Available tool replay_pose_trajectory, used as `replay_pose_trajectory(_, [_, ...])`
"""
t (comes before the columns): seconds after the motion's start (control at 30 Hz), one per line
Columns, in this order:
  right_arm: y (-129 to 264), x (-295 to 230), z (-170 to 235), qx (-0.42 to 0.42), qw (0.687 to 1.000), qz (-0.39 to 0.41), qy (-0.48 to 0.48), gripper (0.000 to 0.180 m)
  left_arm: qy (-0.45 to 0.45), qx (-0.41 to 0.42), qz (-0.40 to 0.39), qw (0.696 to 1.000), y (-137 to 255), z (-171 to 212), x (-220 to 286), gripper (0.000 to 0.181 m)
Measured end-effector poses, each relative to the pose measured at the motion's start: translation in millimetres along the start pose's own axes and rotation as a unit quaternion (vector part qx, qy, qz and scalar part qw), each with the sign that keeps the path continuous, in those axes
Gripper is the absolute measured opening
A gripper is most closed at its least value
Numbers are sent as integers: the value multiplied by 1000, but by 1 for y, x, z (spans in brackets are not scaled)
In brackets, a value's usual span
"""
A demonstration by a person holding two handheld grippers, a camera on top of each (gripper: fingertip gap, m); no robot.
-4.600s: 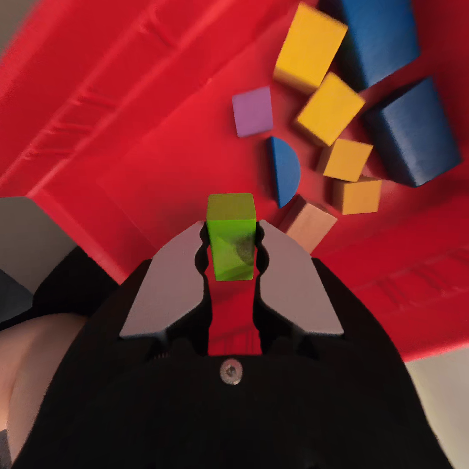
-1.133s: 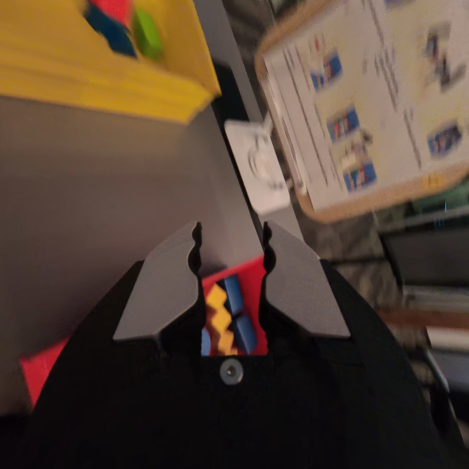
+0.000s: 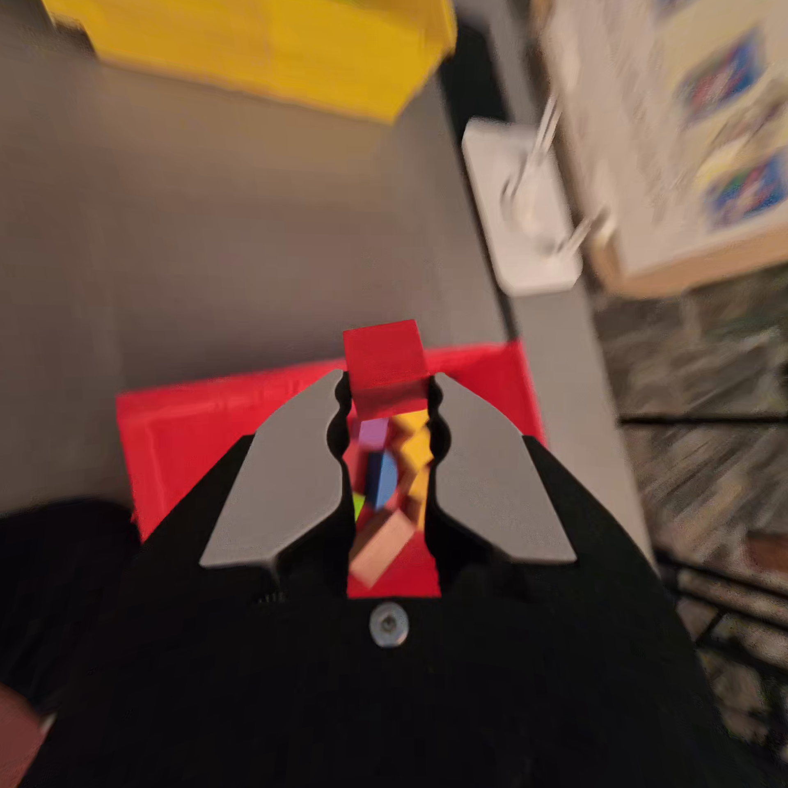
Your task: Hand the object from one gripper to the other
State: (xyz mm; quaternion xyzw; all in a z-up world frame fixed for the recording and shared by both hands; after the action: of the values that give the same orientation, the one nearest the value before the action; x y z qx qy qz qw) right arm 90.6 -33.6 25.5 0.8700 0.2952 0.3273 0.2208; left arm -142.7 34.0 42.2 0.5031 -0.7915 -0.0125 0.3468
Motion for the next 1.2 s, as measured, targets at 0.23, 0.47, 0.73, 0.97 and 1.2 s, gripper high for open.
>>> replay_pose_trajectory(0.23, [-32, -21, 96, -154, 972, -126, -126, 35, 7, -34, -10, 999, -8, 10, -4, 33])
replay_pose_trajectory(0.47, [-44, -31, 132, -266, 940, -144, -157, 36, 16, -33, -9, 999, -7, 9, -6, 31])
replay_pose_trajectory(0.73, [-54, -37, 140, -330, 915, -141, -185, 36, 5, -7, -21, 1000, 1, 2, -4, 31])
replay_pose_trajectory(0.97, [-55, -38, 146, -366, 886, -127, -256, 35, 9, -17, -25, 999, -2, 4, -6, 31])
replay_pose_trajectory(1.2, [-56, -37, 147, -393, 874, -108, -265, 35, 10, -28, -25, 999, -6, 7, -5, 31])
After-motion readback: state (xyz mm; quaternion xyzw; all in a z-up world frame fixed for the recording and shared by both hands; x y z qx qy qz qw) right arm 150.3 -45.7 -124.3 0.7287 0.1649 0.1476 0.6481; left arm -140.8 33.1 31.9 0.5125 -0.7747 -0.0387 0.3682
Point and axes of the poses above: each gripper's, where its closed fingertips meet, y back along the fingers, z out of its underside, x = y × z across the jaws, the point moved 2 cm from there along y, back along the fingers, and after that the axes turned 10 degrees about x, right-handed, at the moved point
